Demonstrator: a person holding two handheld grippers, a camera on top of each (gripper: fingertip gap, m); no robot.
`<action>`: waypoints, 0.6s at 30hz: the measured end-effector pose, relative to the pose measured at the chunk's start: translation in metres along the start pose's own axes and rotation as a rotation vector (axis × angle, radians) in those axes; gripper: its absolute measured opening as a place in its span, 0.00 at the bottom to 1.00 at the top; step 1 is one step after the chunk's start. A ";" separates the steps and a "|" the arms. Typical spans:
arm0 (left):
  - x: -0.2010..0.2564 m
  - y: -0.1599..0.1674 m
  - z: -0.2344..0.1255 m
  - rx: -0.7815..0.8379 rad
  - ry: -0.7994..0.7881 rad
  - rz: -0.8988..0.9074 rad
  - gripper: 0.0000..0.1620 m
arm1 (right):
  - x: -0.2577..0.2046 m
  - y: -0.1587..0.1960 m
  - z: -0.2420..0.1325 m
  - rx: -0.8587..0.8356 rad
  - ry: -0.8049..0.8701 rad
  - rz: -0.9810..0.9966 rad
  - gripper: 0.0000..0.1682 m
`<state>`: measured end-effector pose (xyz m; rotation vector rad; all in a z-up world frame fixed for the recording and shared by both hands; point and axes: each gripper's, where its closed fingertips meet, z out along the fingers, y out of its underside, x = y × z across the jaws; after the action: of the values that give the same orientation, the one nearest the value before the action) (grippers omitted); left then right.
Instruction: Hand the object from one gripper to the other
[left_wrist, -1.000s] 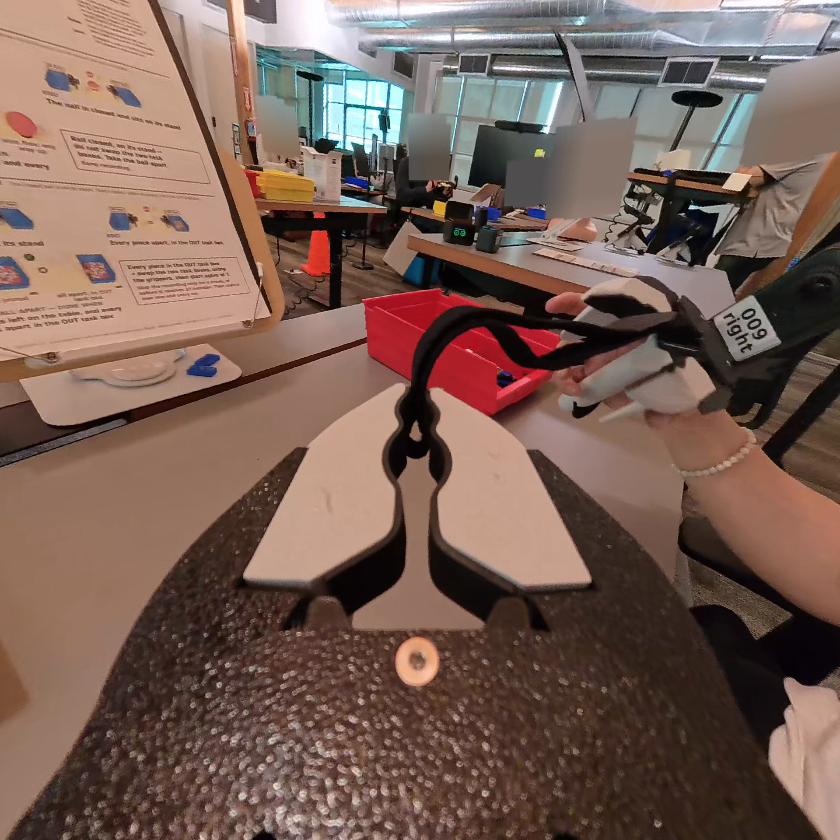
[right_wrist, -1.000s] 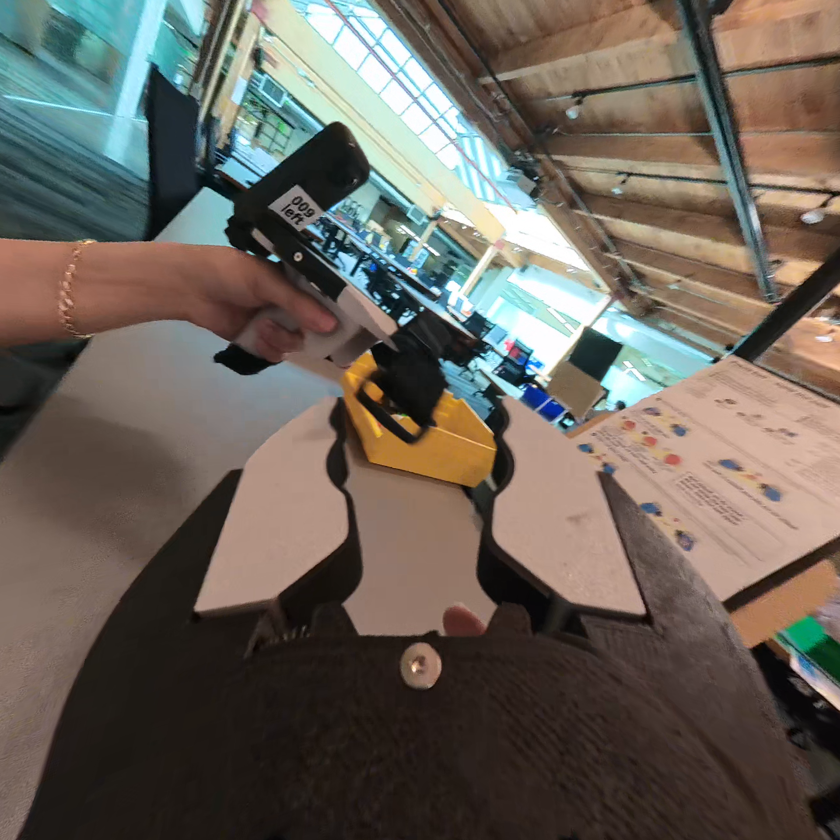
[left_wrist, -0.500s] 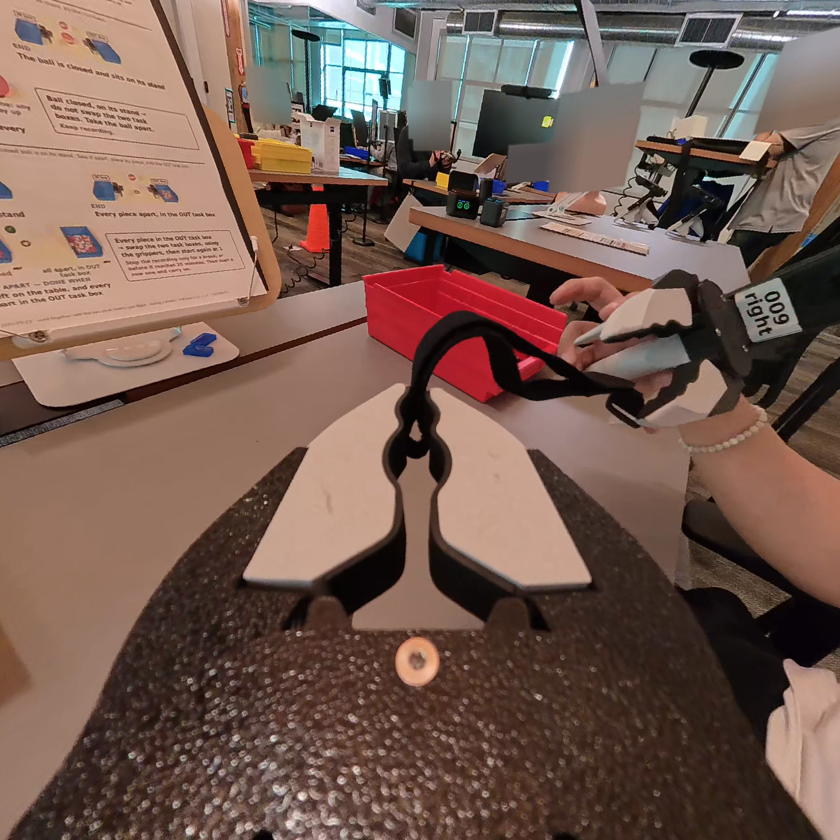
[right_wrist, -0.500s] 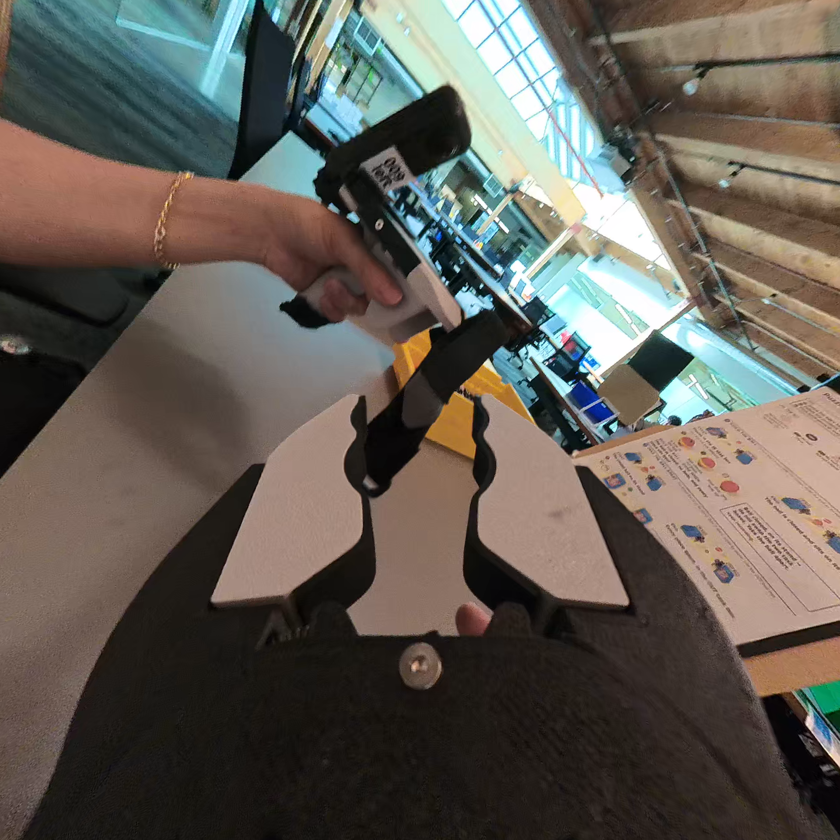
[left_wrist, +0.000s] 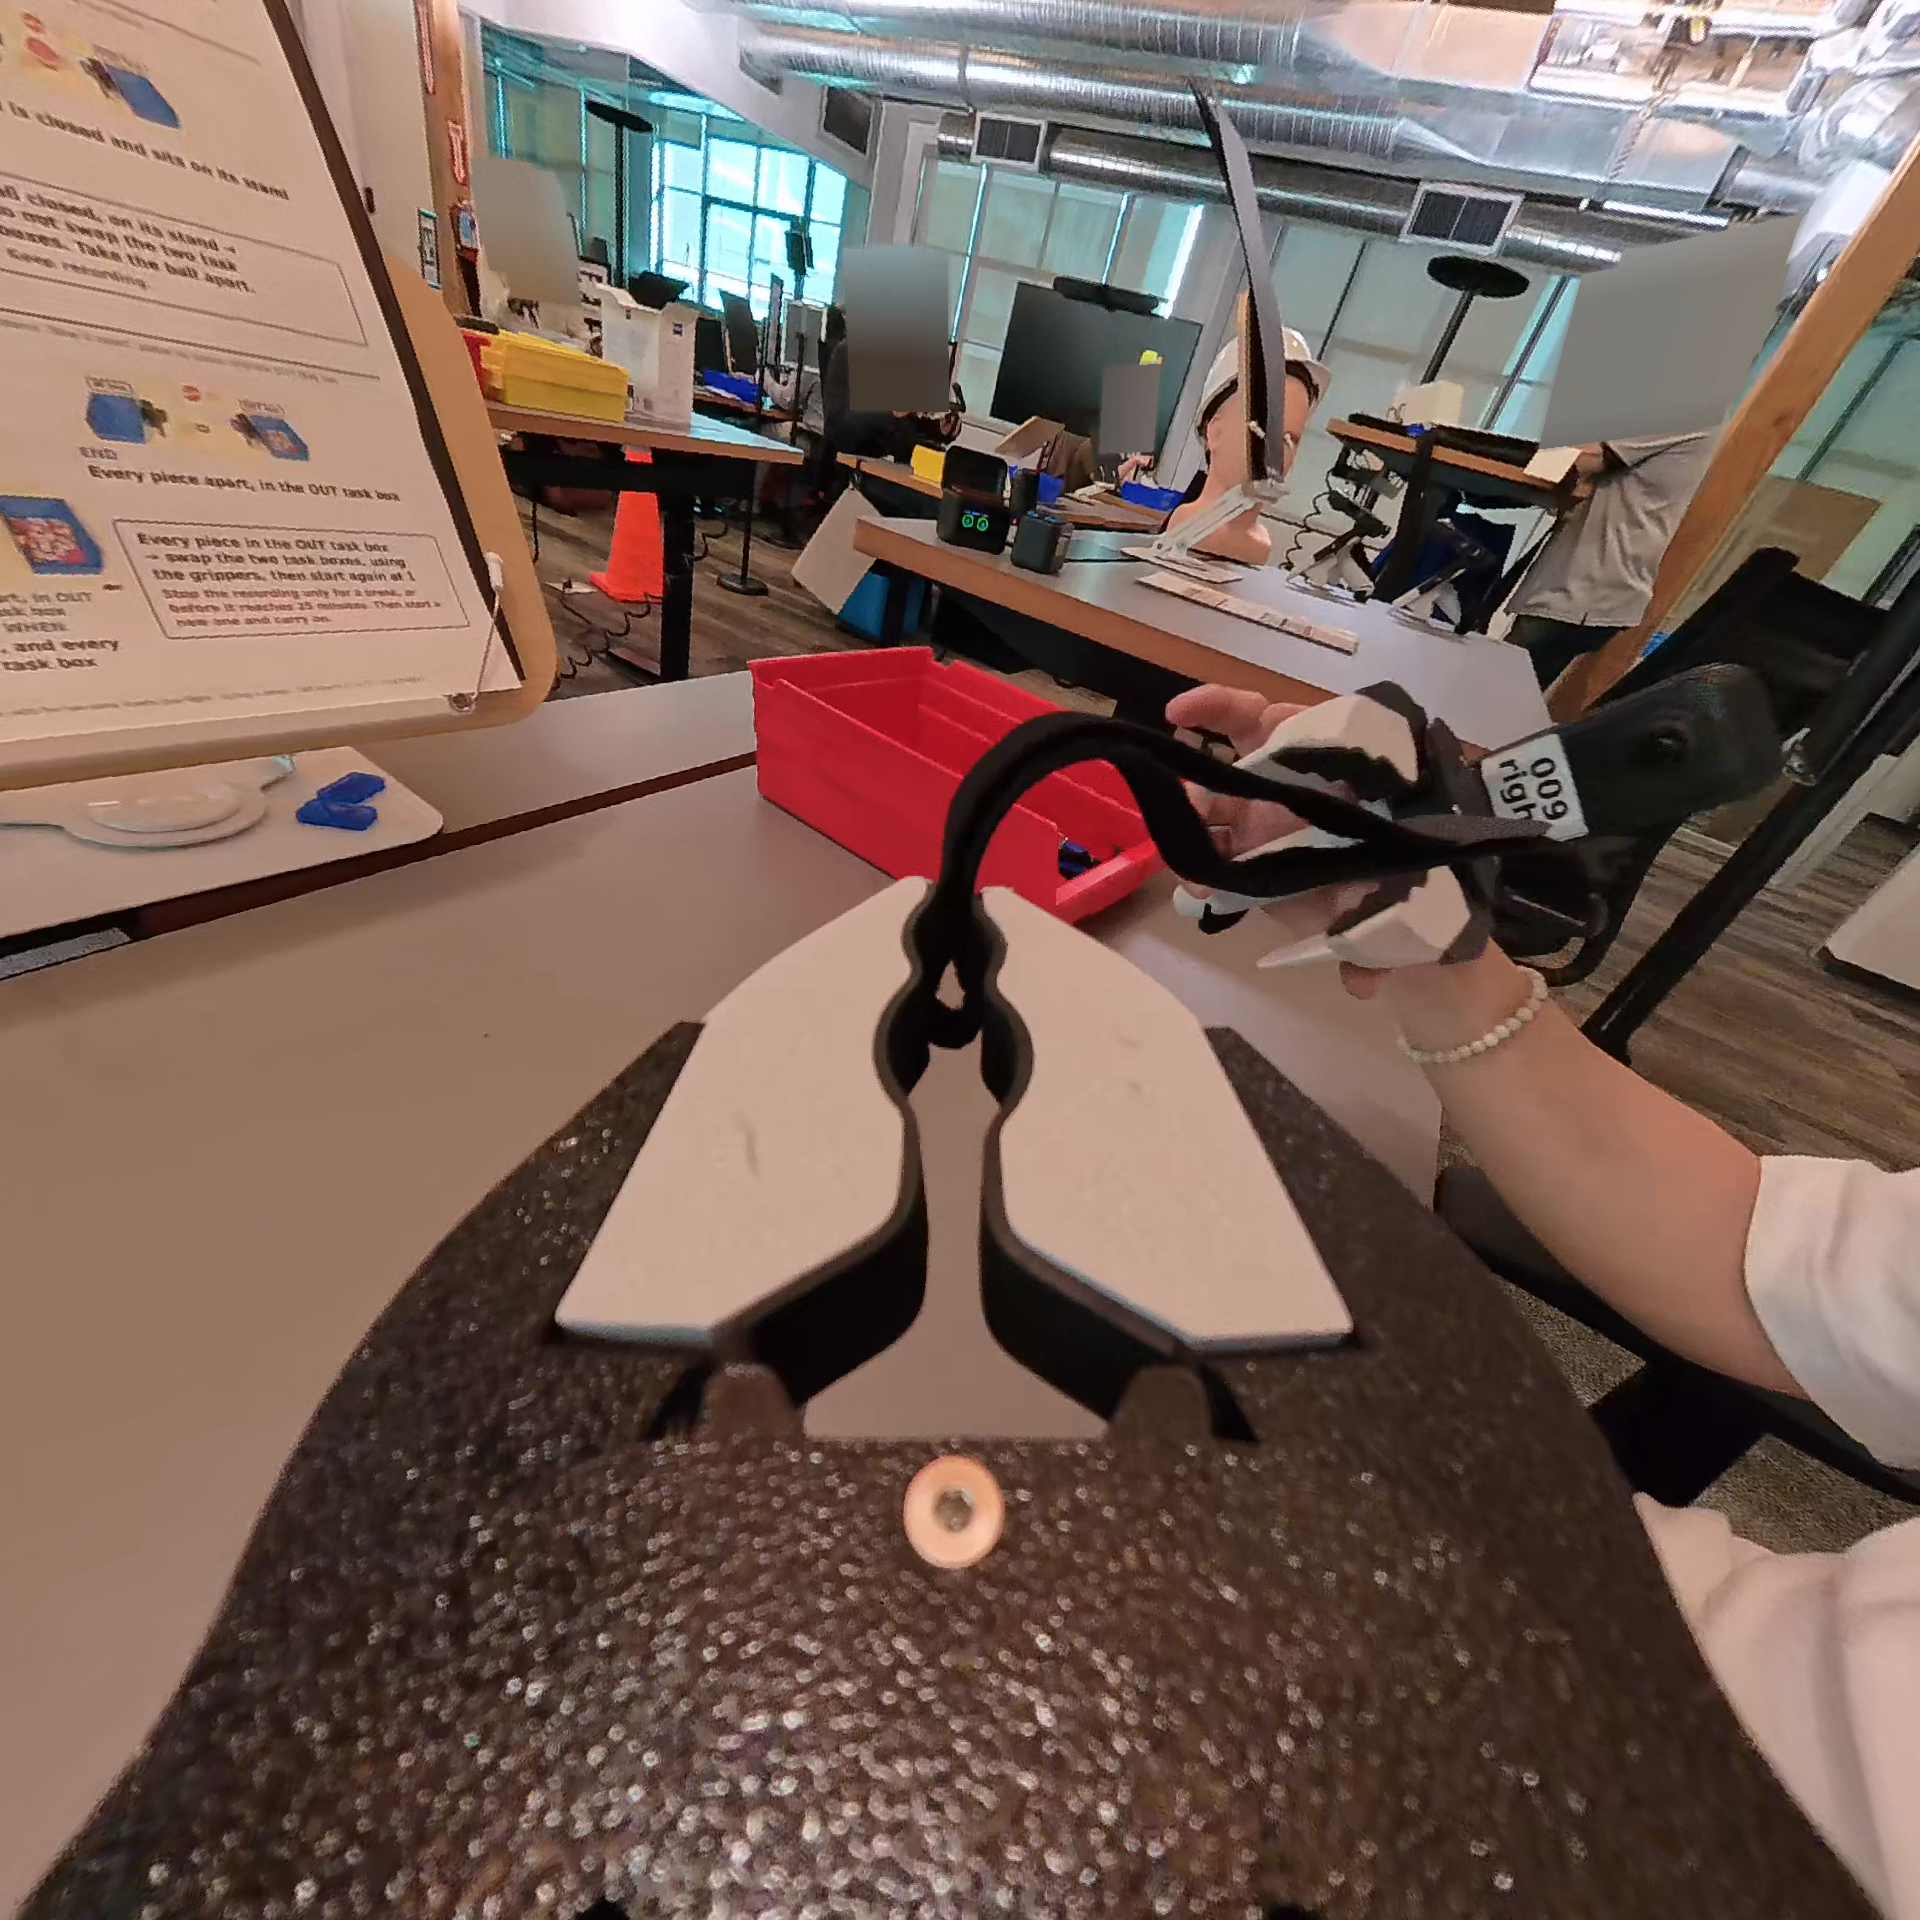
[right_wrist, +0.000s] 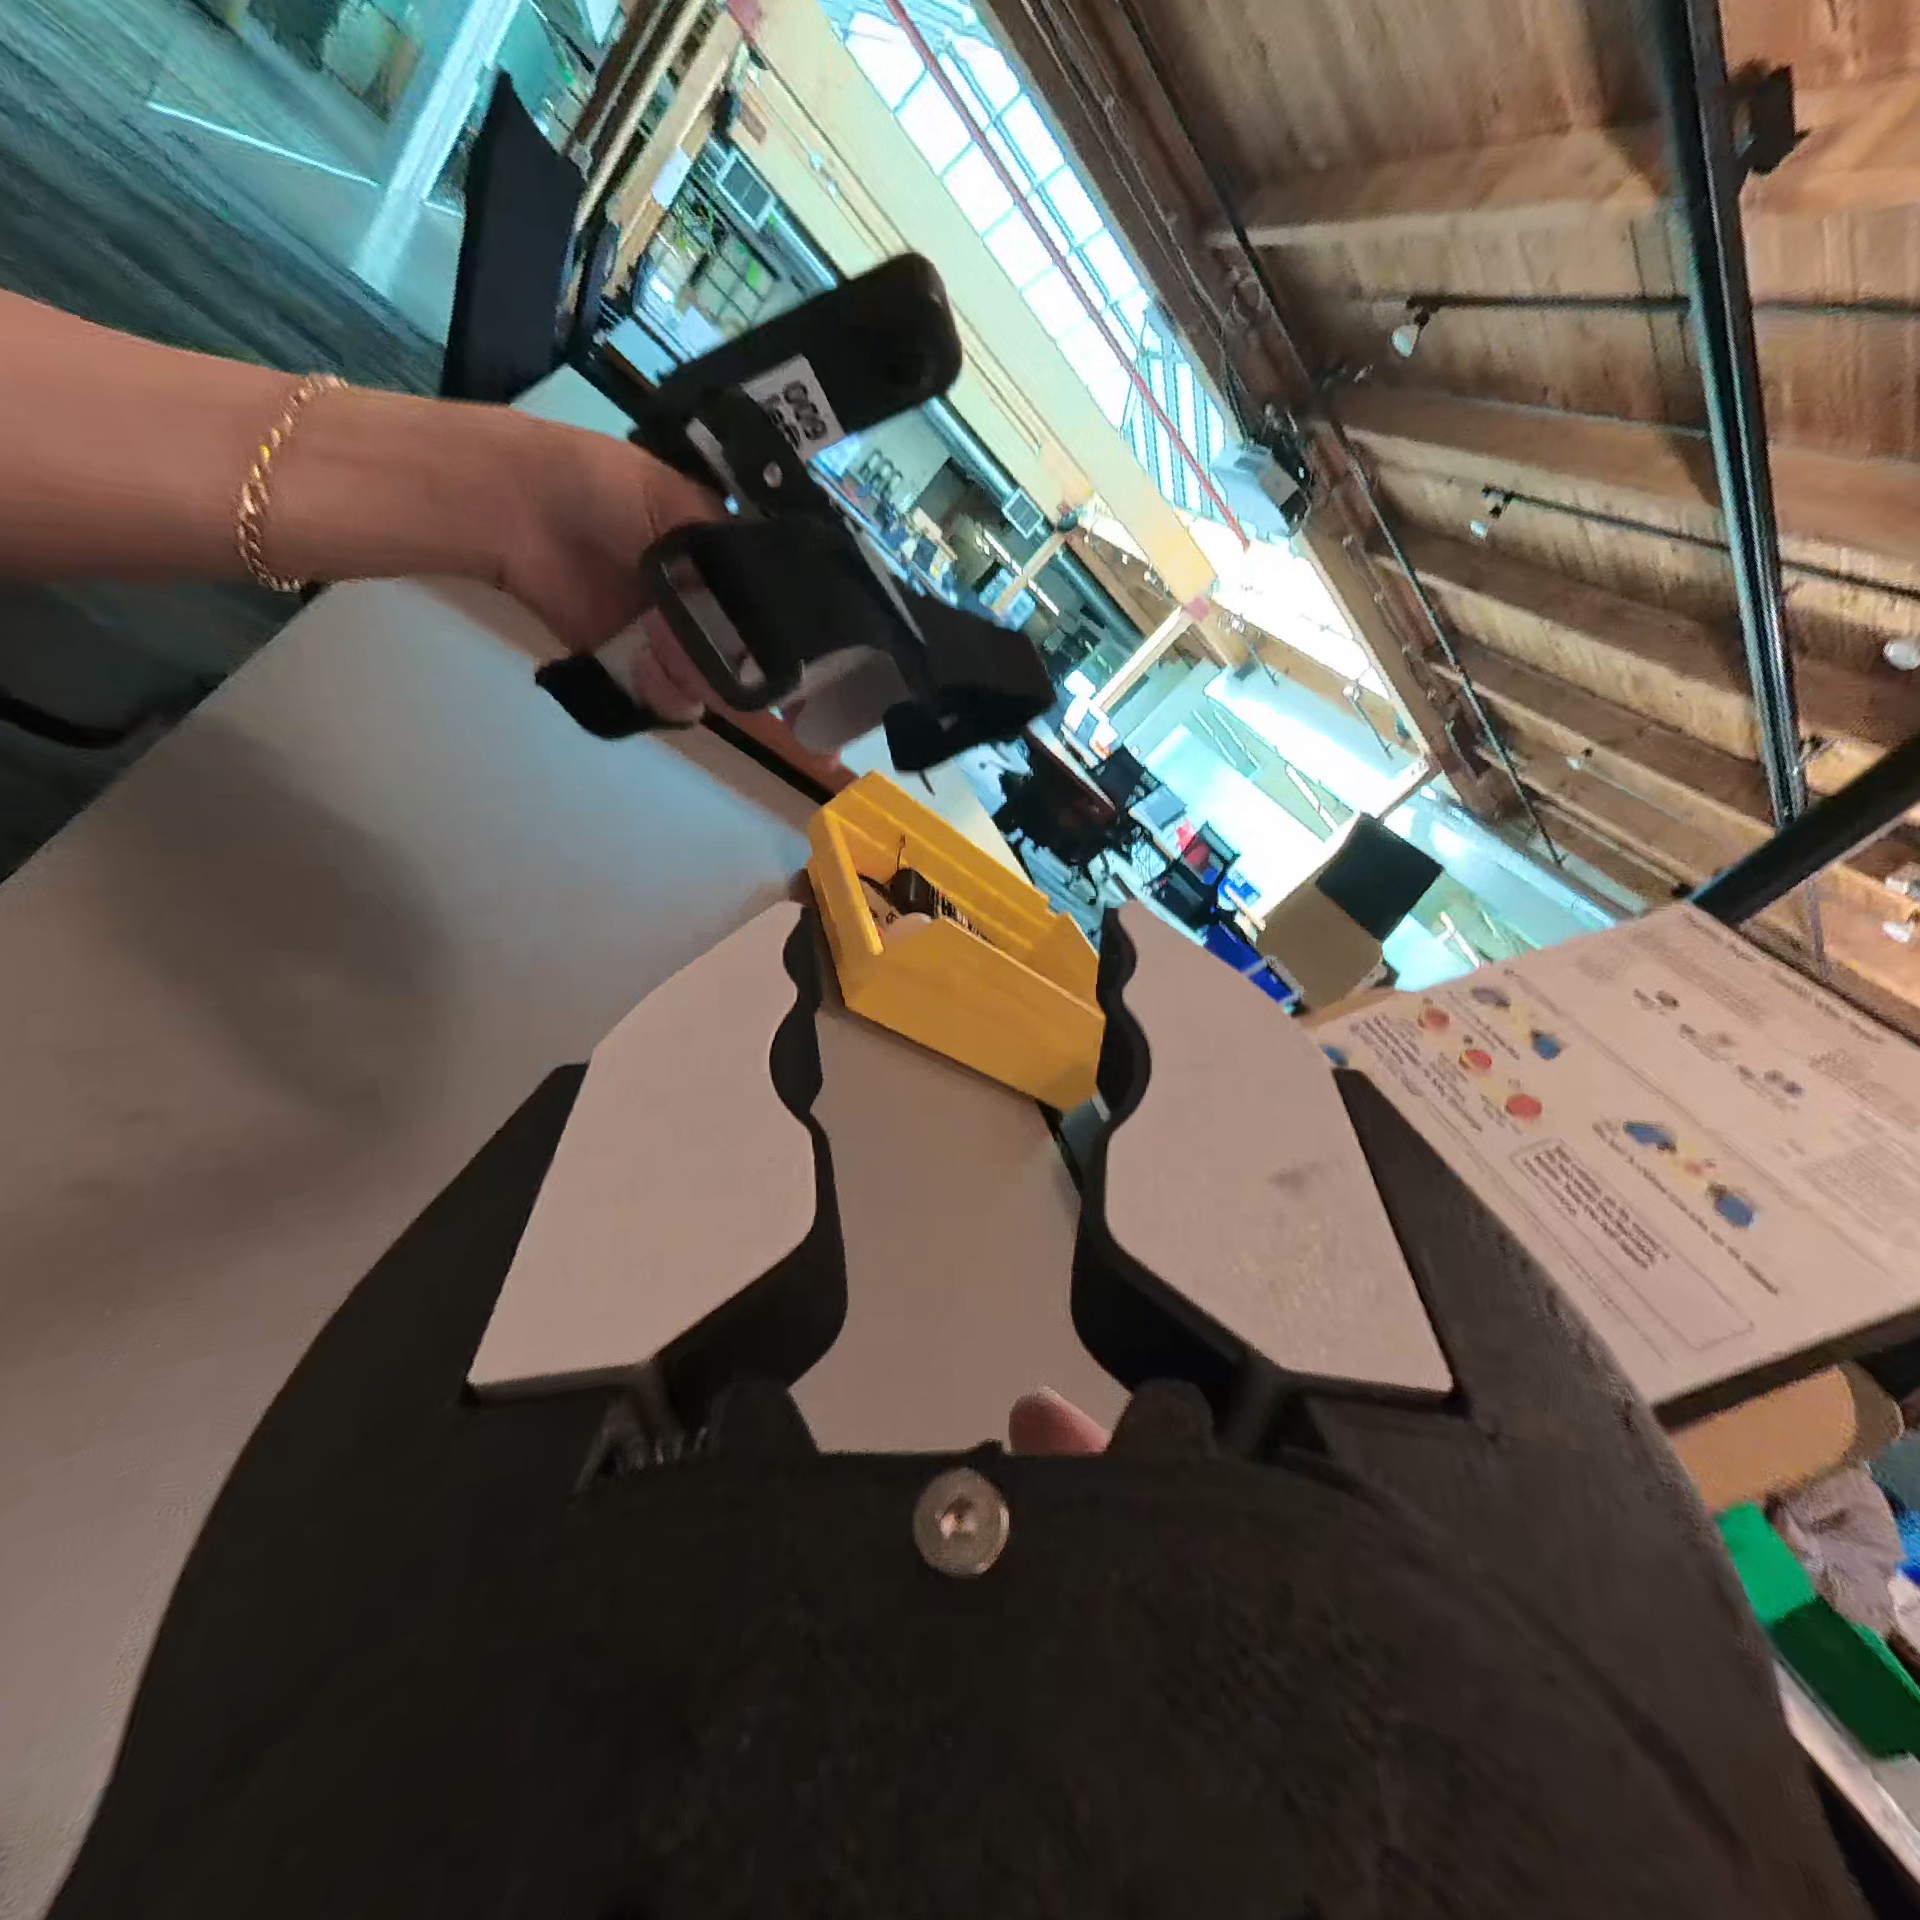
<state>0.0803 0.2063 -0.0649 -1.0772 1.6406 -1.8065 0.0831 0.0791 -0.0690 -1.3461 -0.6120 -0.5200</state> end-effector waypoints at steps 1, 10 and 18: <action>0.000 0.002 0.001 -0.006 0.000 -0.002 0.02 | -0.004 -0.005 0.006 0.022 -0.012 -0.002 0.31; -0.003 0.013 0.007 -0.046 0.010 -0.021 0.02 | 0.002 -0.053 0.016 0.239 0.065 0.063 0.02; -0.005 0.040 0.016 -0.187 -0.020 0.070 0.14 | 0.019 -0.044 0.016 0.228 0.094 0.293 0.00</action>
<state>0.0892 0.1937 -0.1048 -1.0982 1.8411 -1.6187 0.0660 0.0881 -0.0223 -1.1626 -0.3759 -0.2648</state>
